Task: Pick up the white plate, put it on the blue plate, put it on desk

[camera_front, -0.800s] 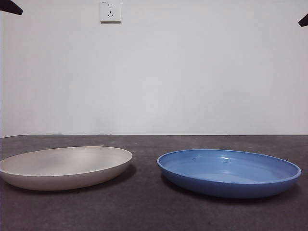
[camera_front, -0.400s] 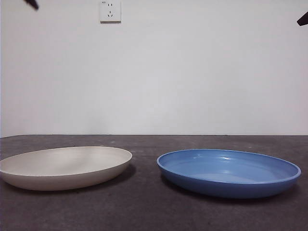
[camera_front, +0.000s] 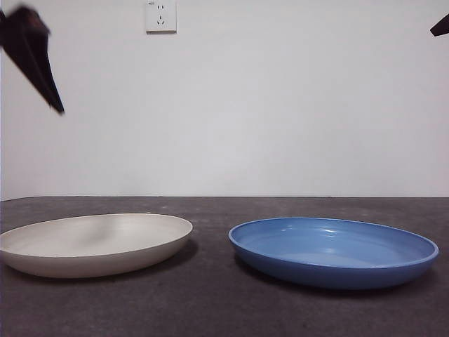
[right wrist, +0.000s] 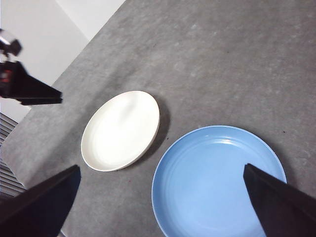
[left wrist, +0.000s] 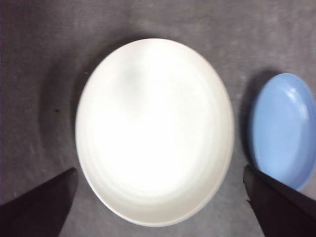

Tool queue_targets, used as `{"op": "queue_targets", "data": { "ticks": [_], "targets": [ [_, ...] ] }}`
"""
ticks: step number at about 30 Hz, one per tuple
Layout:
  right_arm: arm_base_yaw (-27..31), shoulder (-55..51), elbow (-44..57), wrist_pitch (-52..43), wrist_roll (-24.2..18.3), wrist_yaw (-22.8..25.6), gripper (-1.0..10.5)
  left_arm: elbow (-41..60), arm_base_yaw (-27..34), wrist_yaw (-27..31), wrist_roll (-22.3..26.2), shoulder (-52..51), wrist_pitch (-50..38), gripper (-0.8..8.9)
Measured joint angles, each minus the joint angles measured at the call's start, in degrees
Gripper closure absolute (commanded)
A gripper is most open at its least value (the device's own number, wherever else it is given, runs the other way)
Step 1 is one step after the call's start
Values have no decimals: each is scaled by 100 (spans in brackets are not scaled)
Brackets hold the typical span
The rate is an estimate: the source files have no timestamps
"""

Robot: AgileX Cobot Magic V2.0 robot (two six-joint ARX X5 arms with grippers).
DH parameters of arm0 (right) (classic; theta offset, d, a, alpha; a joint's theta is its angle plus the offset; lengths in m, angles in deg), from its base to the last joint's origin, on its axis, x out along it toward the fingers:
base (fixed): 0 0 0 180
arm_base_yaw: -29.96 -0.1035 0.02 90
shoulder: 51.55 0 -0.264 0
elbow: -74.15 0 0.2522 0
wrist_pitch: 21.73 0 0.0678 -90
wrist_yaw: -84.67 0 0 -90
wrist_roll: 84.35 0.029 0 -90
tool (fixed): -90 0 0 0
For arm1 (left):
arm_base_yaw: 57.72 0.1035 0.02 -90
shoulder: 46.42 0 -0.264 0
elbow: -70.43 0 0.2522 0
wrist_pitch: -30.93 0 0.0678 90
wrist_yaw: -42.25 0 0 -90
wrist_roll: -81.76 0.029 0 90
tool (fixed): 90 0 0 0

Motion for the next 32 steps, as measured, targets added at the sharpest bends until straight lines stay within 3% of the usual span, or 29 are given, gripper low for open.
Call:
{"op": "queue_targets", "data": {
  "ticks": [11,19,22,32],
  "targets": [
    [-96,0,0,0,4,-2,341,-2,31,0,155,1381,-470,252],
    [-96,0,0,0,2,-2,341,-4,31,-22,219,1790,-667,255],
    [-96,0,0,0,2,-2,341,-7,31,-286,225,1928,-754,256],
    [-96,0,0,0,4,-2,341,-11,31,-372,227,2090,-791,546]
  ]
}}
